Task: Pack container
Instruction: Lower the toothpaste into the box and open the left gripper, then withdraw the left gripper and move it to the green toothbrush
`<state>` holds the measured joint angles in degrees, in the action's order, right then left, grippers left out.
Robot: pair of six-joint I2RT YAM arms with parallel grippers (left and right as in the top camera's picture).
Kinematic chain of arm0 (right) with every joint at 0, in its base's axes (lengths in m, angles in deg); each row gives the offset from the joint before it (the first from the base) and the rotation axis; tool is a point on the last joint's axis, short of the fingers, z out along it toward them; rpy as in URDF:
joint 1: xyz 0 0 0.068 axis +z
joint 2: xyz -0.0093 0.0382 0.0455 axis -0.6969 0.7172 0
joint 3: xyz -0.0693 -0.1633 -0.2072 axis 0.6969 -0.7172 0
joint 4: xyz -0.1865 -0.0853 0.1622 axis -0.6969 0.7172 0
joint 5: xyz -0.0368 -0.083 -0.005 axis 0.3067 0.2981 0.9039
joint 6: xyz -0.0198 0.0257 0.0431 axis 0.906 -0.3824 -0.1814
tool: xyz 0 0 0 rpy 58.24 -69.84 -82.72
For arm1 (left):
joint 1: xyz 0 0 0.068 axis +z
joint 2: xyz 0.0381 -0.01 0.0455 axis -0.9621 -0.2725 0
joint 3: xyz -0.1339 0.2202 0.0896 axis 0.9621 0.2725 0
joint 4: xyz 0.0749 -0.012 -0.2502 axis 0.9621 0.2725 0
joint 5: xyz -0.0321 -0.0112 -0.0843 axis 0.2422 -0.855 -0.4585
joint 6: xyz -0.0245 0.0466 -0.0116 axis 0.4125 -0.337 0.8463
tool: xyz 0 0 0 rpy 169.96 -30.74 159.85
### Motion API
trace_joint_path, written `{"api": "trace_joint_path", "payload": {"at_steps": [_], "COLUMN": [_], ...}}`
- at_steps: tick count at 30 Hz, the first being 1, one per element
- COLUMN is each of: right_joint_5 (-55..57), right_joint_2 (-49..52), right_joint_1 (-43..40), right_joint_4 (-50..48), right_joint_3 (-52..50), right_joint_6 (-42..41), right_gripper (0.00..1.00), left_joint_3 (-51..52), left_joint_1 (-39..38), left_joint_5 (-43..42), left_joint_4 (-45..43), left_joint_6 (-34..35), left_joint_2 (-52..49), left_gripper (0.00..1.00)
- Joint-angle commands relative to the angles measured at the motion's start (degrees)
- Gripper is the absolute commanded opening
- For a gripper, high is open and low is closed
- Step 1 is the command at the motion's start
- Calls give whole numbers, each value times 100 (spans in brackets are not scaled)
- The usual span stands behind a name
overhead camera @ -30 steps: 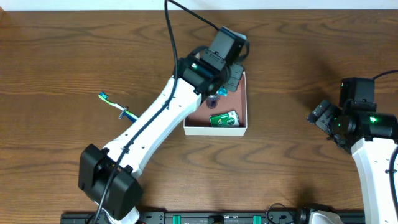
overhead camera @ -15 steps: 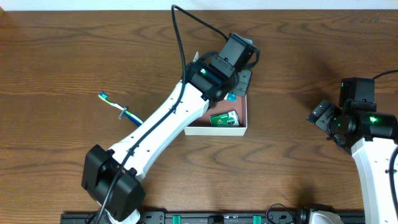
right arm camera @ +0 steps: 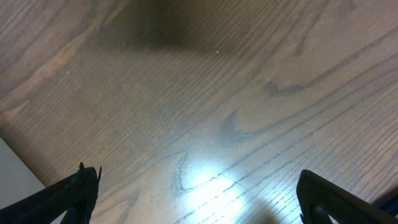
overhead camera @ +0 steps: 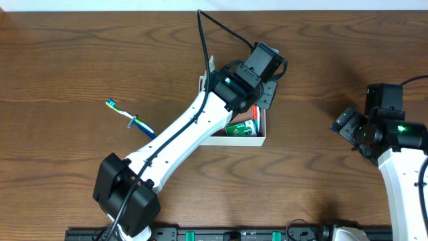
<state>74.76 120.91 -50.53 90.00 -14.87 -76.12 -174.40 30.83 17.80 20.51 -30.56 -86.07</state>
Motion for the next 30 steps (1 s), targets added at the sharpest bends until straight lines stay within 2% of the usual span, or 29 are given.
{"api": "trace_joint_path", "payload": {"at_steps": [1, 4, 9, 13, 15, 18, 25, 28, 30], "right_joint_5": [22, 22, 22, 22, 20, 22, 22, 22, 22], "right_joint_2": [9, 9, 9, 9, 9, 9, 9, 9, 9], "right_joint_1": [-59, -59, -59, -59, -59, -59, -59, -59, -59], "right_joint_4": [0, 0, 0, 0, 0, 0, 0, 0, 0], "right_joint_3": [37, 37, 37, 37, 37, 37, 37, 37, 37], "right_joint_6": [-79, -79, -79, -79, -79, -79, -79, -79, -79], "right_gripper": [99, 99, 99, 99, 99, 99, 99, 99, 99], "left_joint_3": [-35, -35, -37, -37, -37, -37, -37, -37, -37], "left_joint_1": [-2, 4, 13, 33, 68, 214, 778, 1130, 1438], "left_joint_5": [48, 50, 144, 514, 920, 1386, 1484, 1810, 1945], "left_joint_4": [0, -2, 0, 22, 129, 511, 1298, 1803, 2223], "left_joint_6": [31, 26, 24, 24, 22, 26, 26, 28, 28], "left_joint_2": [-52, -50, 98, 376, 573, 955, 1982, 2424, 2691], "left_gripper": [23, 27, 28, 29, 34, 39, 41, 54, 58]}}
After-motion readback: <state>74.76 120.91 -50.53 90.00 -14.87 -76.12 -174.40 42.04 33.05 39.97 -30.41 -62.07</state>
